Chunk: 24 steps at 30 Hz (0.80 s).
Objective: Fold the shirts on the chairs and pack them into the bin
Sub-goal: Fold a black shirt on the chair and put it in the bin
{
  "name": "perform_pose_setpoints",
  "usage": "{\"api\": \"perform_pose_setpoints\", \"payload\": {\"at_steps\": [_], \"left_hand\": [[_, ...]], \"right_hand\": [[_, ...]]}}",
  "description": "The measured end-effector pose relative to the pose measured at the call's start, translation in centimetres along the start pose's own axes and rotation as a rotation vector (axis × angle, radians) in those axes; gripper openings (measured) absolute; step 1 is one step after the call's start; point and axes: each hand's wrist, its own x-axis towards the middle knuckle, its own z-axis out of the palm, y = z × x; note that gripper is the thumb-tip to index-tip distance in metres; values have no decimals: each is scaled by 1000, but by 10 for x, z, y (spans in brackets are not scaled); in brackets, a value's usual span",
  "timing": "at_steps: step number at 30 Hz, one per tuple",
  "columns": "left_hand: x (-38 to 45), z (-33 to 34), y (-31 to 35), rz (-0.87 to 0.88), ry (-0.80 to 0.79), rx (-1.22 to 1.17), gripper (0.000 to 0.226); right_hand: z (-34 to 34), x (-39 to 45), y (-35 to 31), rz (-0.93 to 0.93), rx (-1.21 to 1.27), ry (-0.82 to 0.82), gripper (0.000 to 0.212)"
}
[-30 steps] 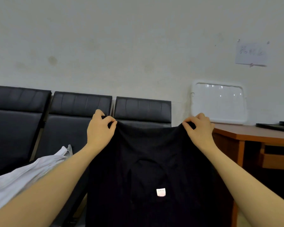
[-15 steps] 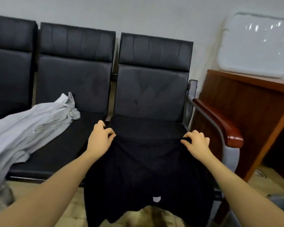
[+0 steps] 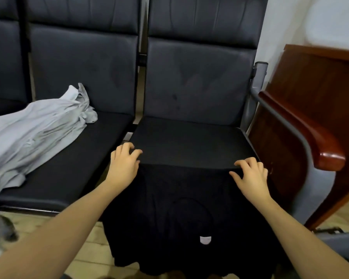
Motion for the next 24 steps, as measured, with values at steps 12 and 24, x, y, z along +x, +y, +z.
{"api": "perform_pose_setpoints", "payload": {"at_steps": [12, 24], "left_hand": [[-4, -1, 18, -183, -317, -150, 13], [1, 0, 21, -132, -59, -152, 10]], "right_hand": [[-11, -19, 9, 112, 305, -141, 28], [-22, -19, 5, 38, 440, 95, 17]]}}
